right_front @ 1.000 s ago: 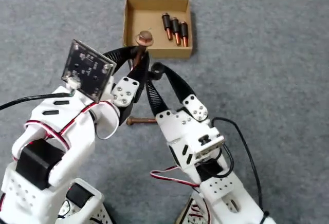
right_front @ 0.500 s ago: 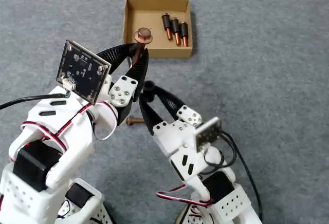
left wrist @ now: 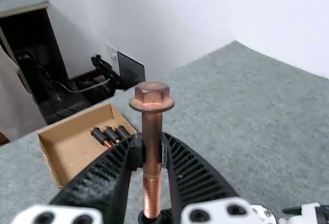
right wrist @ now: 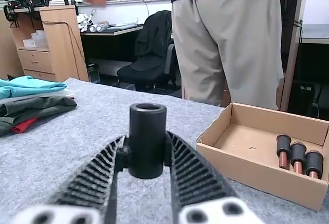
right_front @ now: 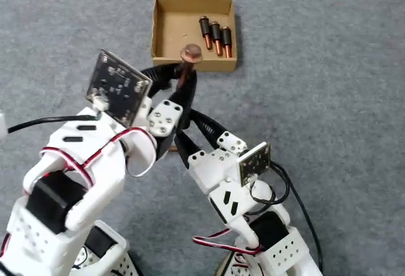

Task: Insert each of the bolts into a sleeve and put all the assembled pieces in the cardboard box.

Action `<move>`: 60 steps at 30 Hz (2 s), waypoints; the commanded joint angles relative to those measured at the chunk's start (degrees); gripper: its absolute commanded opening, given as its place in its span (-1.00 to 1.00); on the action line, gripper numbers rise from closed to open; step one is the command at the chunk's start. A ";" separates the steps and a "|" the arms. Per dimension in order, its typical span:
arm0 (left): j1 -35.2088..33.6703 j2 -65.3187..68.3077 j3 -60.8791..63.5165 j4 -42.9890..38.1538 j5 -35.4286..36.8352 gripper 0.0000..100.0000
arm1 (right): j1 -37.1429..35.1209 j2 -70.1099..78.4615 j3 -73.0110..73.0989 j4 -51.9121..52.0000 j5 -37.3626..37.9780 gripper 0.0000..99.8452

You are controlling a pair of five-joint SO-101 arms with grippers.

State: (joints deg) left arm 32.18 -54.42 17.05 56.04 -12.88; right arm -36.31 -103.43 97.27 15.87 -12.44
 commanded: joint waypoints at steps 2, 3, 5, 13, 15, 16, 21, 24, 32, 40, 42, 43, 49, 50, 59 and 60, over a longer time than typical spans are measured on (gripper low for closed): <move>0.26 -0.04 3.69 -4.48 0.09 -0.96 | -0.48 -5.93 -0.57 0.18 -0.53 -1.00; 0.26 -0.13 4.40 -5.01 0.09 -0.96 | -0.48 -5.93 -0.57 0.26 -0.53 -1.00; 0.26 -0.04 5.19 -5.80 0.09 -0.96 | -0.57 -5.93 -0.57 0.26 -0.53 -1.00; 0.26 0.04 9.85 -10.46 0.35 -0.96 | -0.57 -5.93 -0.57 0.26 -0.53 -1.00; 0.26 -0.04 10.81 -10.55 0.44 -0.96 | -0.57 -5.93 -0.57 0.26 -0.44 -1.00; 0.18 -0.57 10.81 -10.64 0.62 -0.96 | -0.57 -5.93 -0.57 0.26 -0.35 -1.00; -5.63 -0.13 8.70 -10.81 8.18 -0.96 | -0.57 -6.46 -0.57 -0.18 -0.44 -1.00; -8.44 -0.57 9.49 -10.81 11.43 -0.96 | -0.48 -6.46 -0.57 -0.18 -0.53 -1.00; -9.05 -1.98 11.08 -11.96 16.97 -0.97 | -0.66 -6.46 -0.57 -0.18 -0.62 -1.00; -9.05 -12.97 19.60 -11.96 10.81 -0.96 | -0.66 -6.46 -0.57 -0.09 -0.62 -1.00; -9.05 -14.55 21.27 -13.27 9.58 -0.96 | -0.66 -6.46 -0.57 -0.09 -0.70 -1.00; -9.05 -15.25 21.89 -14.86 9.58 -0.96 | -0.66 -6.46 -0.57 -0.09 -0.70 -1.00; -8.62 -15.34 27.52 -26.73 9.58 -0.96 | -0.66 -6.46 -0.57 0.00 -0.70 -1.00; -8.53 -15.34 28.84 -28.75 9.58 -0.96 | -0.66 -6.46 -0.57 0.09 -0.70 -1.00; -4.57 -16.04 33.93 -31.82 9.58 -0.96 | -0.66 -6.46 -0.57 0.00 -0.70 -1.00; -4.57 -16.04 34.37 -31.82 9.58 -0.96 | -0.66 -6.46 -0.57 0.09 -0.70 -1.00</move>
State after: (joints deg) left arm 26.81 -69.19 51.52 25.89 -3.03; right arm -36.31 -103.43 97.27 15.87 -12.44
